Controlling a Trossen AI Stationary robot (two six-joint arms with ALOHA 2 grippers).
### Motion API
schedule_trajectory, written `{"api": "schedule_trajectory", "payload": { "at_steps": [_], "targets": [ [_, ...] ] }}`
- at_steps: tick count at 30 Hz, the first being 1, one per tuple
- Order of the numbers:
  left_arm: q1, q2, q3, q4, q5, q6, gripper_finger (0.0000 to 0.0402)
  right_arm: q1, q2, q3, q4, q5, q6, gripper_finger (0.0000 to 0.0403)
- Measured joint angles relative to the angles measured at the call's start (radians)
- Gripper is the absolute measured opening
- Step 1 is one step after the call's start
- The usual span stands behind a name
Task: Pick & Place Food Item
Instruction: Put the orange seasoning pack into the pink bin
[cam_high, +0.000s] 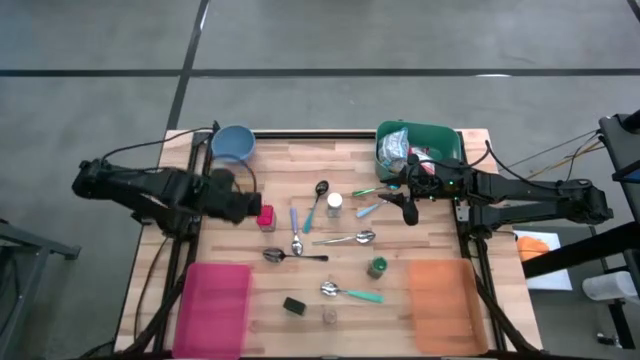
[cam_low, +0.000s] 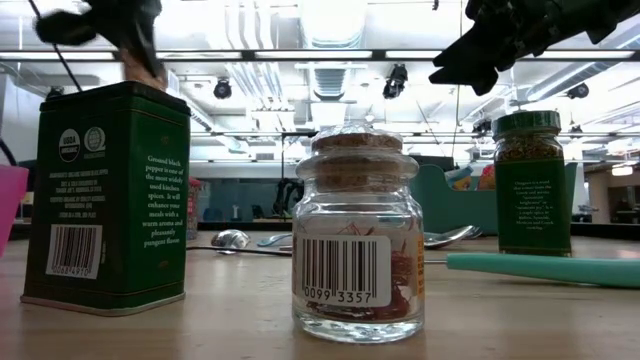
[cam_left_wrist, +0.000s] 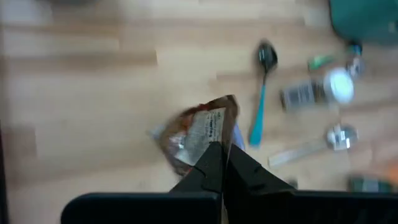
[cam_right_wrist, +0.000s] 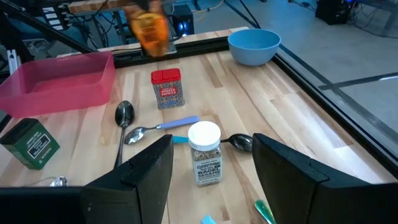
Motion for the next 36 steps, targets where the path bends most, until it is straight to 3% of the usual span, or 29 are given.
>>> {"api": "schedule_trajectory", "payload": {
  "at_steps": [7, 12, 17, 27, 36],
  "targets": [
    [-0.266, 0.094, 0.113, -0.120, 0.112, -0.243, 0.0000, 0.000, 0.000, 0.000, 0.000, 0.000, 0.000, 0.0214],
    [-0.397, 0.190, 0.221, -0.190, 0.249, -0.379, 0.0000, 0.000, 0.000, 0.000, 0.000, 0.000, 0.000, 0.0214],
    [-0.499, 0.286, 0.322, -0.244, 0.303, -0.524, 0.0000, 0.000, 0.000, 0.000, 0.000, 0.000, 0.000, 0.0214],
    [-0.572, 0.381, 0.332, -0.255, 0.398, -0.676, 0.0000, 0.000, 0.000, 0.000, 0.000, 0.000, 0.000, 0.0214],
    [-0.575, 0.429, 0.268, -0.237, 0.410, -0.683, 0.0000, 0.000, 0.000, 0.000, 0.000, 0.000, 0.000, 0.0214]
  ]
}}
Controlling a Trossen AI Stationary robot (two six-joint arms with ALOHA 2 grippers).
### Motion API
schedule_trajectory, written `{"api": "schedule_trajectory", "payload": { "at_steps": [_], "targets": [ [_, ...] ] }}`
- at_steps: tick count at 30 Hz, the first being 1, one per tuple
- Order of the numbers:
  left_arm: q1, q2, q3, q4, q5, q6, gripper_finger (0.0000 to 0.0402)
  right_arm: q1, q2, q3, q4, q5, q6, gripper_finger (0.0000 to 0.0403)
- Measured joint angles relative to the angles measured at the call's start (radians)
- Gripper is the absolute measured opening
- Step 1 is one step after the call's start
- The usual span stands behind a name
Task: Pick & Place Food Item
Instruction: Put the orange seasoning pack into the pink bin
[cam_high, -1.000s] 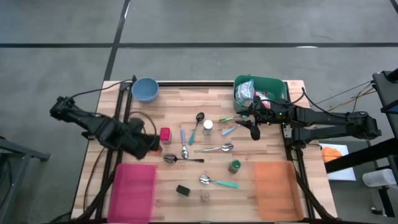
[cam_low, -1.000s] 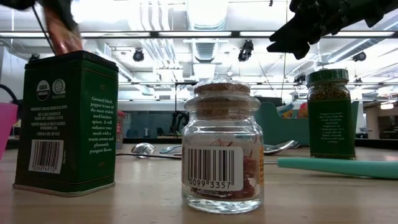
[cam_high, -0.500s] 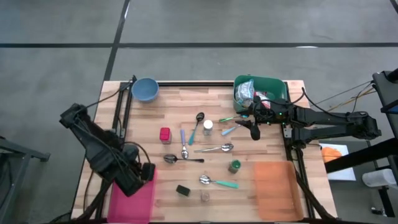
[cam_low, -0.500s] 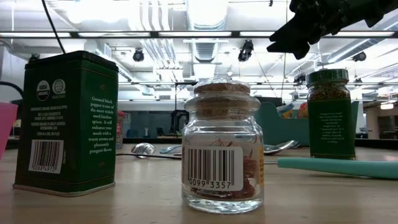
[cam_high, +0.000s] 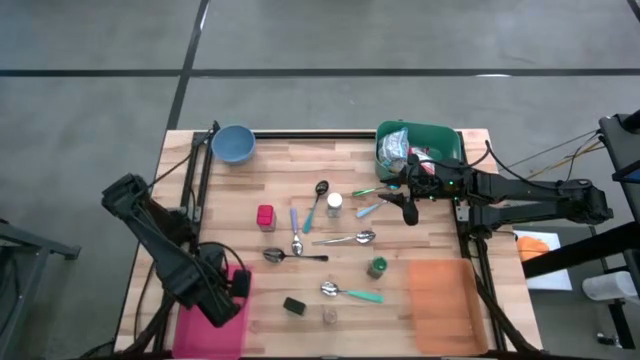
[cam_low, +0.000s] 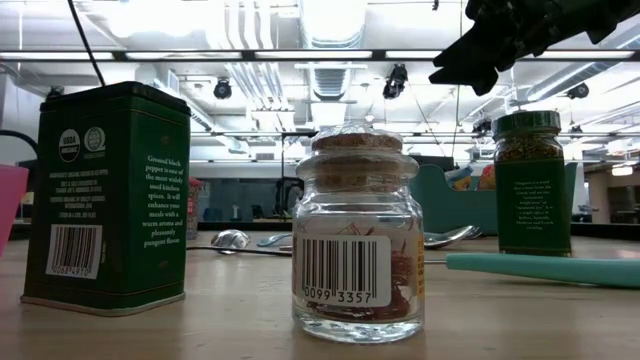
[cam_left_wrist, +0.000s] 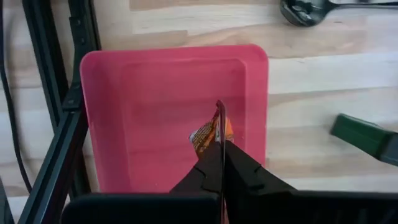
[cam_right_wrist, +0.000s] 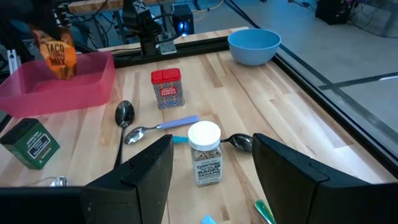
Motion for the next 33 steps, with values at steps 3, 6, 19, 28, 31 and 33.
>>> {"api": "schedule_trajectory", "payload": {
  "at_steps": [3, 6, 19, 28, 31, 33],
  "targets": [
    [0.000, 0.019, -0.034, 0.009, 0.000, 0.000, 0.0000, 0.000, 0.000, 0.000, 0.000, 0.000, 0.000, 0.0214],
    [0.000, 0.036, -0.078, 0.017, -0.001, -0.001, 0.0000, 0.000, 0.000, 0.000, 0.000, 0.000, 0.000, 0.0214],
    [0.001, 0.036, -0.226, 0.139, -0.038, -0.009, 0.0000, 0.000, 0.000, 0.000, 0.000, 0.000, 0.000, 0.0214],
    [0.001, 0.036, -0.224, 0.157, -0.061, -0.008, 0.0045, 0.000, 0.000, 0.000, 0.000, 0.000, 0.000, 0.0214],
    [0.001, 0.031, -0.224, 0.166, -0.073, -0.008, 0.0086, 0.000, 0.000, 0.000, 0.000, 0.000, 0.000, 0.0214],
    [0.001, 0.025, -0.224, 0.167, -0.076, -0.008, 0.0114, 0.000, 0.000, 0.000, 0.000, 0.000, 0.000, 0.0214]
  ]
}}
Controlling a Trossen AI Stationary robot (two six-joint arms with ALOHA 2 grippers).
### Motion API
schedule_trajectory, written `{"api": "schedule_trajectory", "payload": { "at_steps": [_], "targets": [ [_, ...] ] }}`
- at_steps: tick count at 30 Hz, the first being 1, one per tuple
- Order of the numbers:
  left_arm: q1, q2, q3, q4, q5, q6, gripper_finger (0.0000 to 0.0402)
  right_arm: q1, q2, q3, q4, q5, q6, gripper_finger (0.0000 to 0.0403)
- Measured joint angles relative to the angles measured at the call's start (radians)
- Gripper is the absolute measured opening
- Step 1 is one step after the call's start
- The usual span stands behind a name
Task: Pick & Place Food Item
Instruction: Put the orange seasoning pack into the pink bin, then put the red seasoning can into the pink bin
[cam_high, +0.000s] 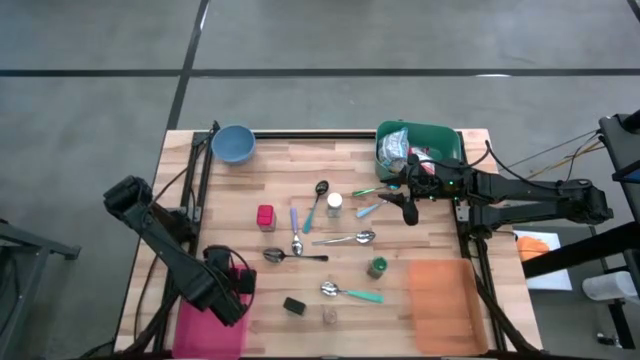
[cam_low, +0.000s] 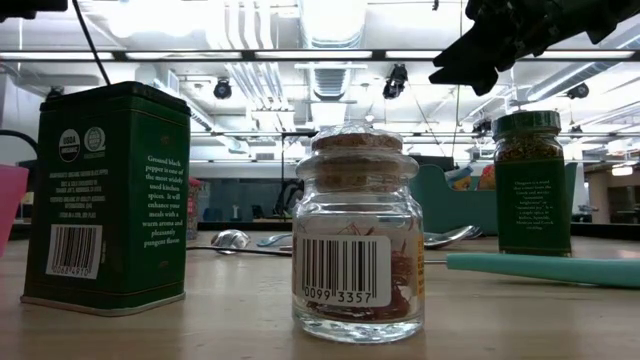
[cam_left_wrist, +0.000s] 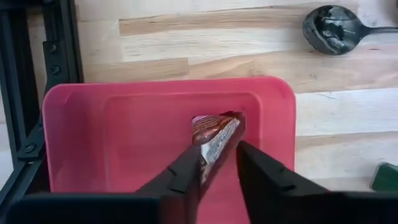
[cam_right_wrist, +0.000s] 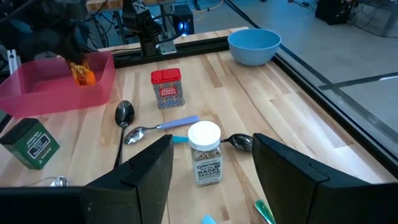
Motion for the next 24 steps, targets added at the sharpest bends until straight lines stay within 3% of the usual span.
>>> {"api": "schedule_trajectory", "payload": {
  "at_steps": [8, 16, 24],
  "targets": [
    [0.000, -0.062, 0.000, 0.001, -0.026, 0.000, 0.0206, 0.000, 0.000, 0.000, 0.000, 0.000, 0.000, 0.0214],
    [0.001, -0.152, 0.000, 0.005, -0.115, -0.018, 0.0287, 0.000, 0.000, 0.000, 0.000, 0.000, 0.000, 0.0214],
    [0.020, -0.167, 0.000, -0.029, -0.153, -0.022, 0.0361, 0.000, 0.000, 0.000, 0.000, 0.000, 0.000, 0.0214]
  ]
}}
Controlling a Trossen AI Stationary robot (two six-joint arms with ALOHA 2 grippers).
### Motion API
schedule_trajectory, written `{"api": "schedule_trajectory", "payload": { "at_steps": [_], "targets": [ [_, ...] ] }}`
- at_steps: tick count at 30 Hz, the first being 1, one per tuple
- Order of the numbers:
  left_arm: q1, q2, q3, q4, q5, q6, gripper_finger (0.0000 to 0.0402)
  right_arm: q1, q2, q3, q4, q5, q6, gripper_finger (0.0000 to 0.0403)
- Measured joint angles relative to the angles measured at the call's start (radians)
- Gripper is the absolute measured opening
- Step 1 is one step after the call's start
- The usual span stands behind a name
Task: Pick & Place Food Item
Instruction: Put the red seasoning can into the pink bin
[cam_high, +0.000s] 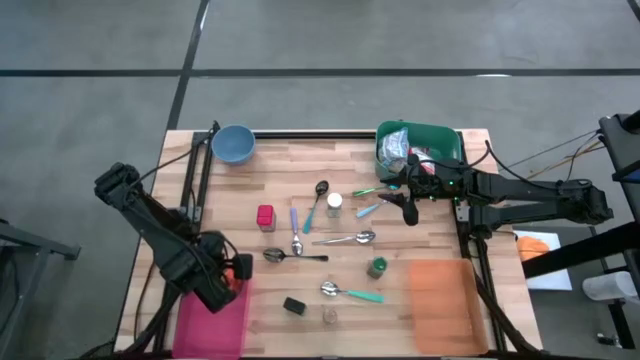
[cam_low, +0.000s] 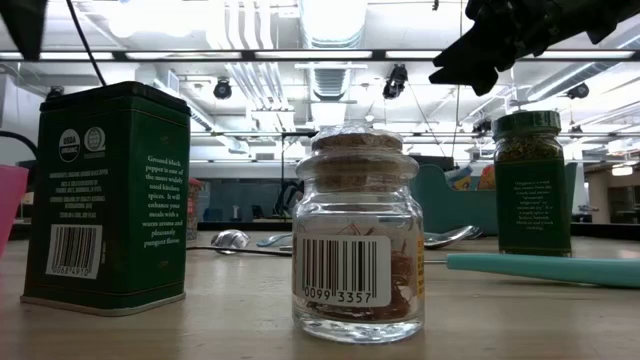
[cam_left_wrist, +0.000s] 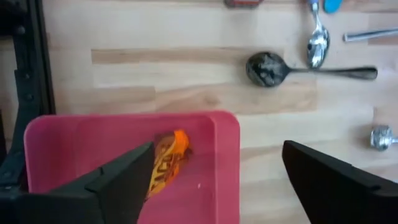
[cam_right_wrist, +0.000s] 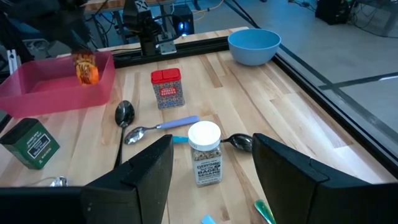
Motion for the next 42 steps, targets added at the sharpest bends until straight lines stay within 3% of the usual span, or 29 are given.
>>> {"api": "schedule_trajectory", "payload": {
  "at_steps": [9, 16, 31, 42],
  "targets": [
    [0.078, -0.016, 0.000, -0.001, -0.008, 0.079, 0.0374, 0.000, 0.000, 0.000, 0.000, 0.000, 0.000, 0.0214],
    [0.198, -0.027, 0.000, -0.010, -0.047, 0.179, 0.0374, 0.000, 0.000, 0.000, 0.000, 0.000, 0.000, 0.0214],
    [0.570, -0.026, -0.002, 0.064, -0.075, 0.564, 0.0375, 0.000, 0.000, 0.000, 0.000, 0.000, 0.000, 0.0214],
    [0.672, -0.026, -0.018, 0.196, -0.097, 0.788, 0.0375, 0.000, 0.000, 0.000, 0.000, 0.000, 0.000, 0.0214]
  ]
}}
